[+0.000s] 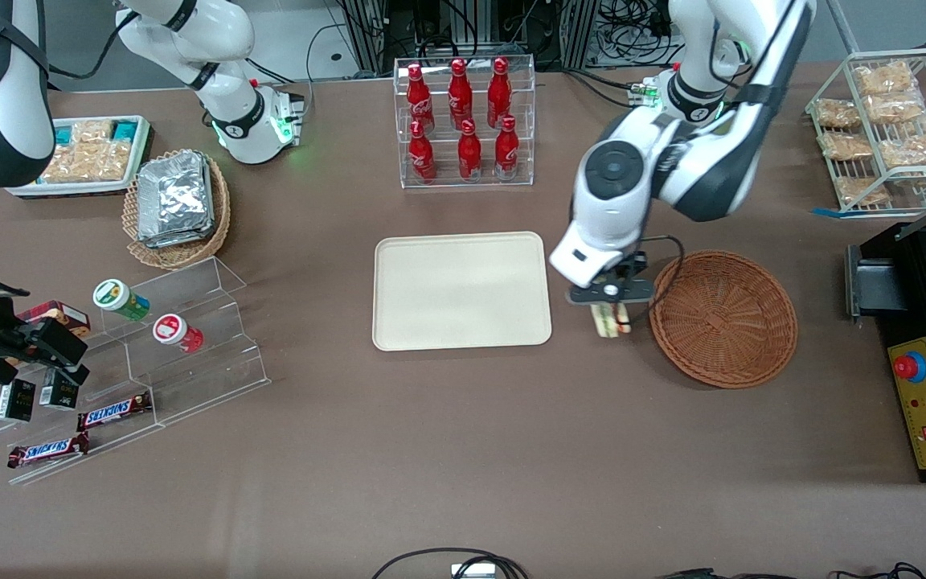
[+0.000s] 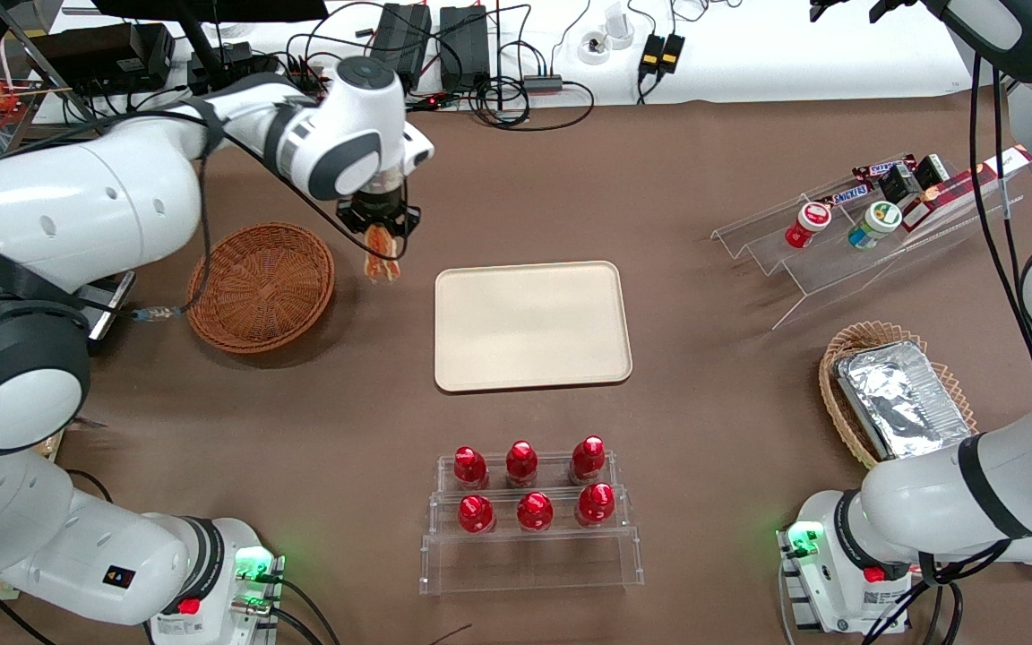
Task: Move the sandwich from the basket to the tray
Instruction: 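Carry the held sandwich over the cream tray with the left gripper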
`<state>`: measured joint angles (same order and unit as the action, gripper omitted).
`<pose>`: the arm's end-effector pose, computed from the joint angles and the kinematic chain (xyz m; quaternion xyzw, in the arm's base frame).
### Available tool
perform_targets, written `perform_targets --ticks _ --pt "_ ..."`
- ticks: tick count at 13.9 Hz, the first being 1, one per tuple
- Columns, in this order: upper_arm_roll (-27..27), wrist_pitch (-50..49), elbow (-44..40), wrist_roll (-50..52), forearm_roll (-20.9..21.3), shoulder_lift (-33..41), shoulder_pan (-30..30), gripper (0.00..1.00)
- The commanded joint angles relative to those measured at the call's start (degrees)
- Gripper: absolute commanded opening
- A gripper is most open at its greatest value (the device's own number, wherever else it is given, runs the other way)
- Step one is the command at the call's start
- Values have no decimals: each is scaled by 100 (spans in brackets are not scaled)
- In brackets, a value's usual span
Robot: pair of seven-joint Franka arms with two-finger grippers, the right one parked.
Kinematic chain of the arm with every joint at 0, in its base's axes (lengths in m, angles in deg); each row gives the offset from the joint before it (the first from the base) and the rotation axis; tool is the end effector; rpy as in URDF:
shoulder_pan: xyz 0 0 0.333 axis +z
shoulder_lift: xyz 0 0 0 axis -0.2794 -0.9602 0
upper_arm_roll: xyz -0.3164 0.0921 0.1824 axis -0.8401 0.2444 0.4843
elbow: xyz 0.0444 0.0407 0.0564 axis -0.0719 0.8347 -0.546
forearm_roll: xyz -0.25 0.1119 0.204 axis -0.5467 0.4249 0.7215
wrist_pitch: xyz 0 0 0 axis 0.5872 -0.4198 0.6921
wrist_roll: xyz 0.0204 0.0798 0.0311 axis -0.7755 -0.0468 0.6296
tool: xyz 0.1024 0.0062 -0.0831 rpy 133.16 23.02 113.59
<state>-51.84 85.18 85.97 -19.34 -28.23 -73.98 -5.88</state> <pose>0.4699 -0.3037 0.4318 -0.9962 0.0249 0.0095 0.0826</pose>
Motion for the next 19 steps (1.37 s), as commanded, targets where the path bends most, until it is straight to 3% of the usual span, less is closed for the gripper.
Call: perform_targets --ticks 1,9,17,18,19 --pt "65 233 -138 112 120 -312 -346 0" --pt "74 1279 -112 745 146 -1262 -1339 0" --pt "65 1588 -77 868 137 -1693 -1604 0" --pt "65 1570 -59 938 137 -1693 -1604 9" --pt "65 1570 -59 956 111 -1693 -1656 53"
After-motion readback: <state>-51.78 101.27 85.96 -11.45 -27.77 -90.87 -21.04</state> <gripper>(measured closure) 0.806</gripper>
